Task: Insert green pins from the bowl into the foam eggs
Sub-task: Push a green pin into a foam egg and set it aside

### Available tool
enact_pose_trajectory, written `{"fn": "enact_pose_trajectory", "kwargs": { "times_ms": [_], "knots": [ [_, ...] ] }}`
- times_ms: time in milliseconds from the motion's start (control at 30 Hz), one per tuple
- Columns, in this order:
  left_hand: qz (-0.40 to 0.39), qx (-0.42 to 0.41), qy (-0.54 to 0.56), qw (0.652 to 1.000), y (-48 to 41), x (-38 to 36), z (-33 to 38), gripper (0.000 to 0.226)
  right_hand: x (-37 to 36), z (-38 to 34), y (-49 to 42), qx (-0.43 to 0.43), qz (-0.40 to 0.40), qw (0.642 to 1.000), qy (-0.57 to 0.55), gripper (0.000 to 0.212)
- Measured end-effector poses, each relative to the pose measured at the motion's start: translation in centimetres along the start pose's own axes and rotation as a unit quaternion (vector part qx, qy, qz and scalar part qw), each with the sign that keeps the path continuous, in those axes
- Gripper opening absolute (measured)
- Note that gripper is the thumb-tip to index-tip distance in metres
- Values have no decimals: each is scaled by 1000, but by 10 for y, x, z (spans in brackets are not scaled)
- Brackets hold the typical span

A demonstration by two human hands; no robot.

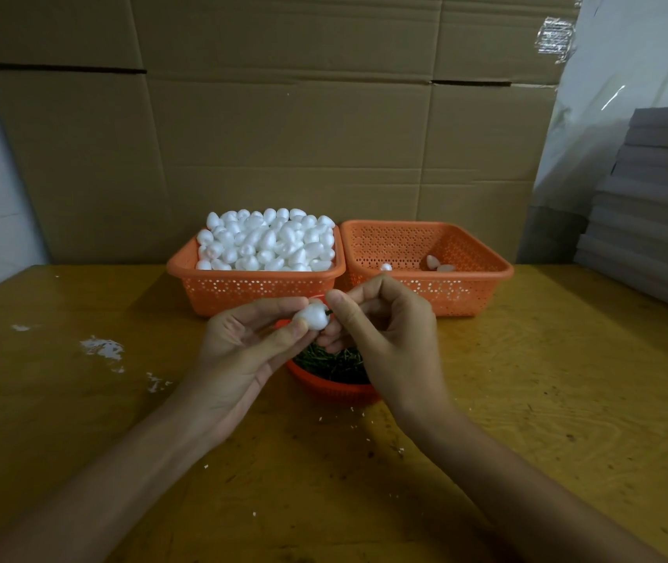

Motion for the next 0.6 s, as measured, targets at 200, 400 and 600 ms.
{"fn": "enact_pose_trajectory", "kwargs": {
  "times_ms": [200,400,600],
  "knots": [
    [0,-6,7,1000,0,1,-5,24,0,0,0,2,3,1000,5,18],
    [-3,-1,3,1000,-1,7,-9,26,-2,1,3,4,-1,1000,10,19],
    [2,-3,4,1000,-2,5,-8,27,-2,2,1,-8,-5,1000,-15,16]
  ]
}}
Point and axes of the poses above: each hand's wrist, its own y-axis away from the middle knuckle, its own x-axis out of the back of the hand, z = x × y, the point moved 2 cm from there along -y, towards the middle knuckle, and after that the axes turned 6 degrees about -z, right-handed, at the moved point
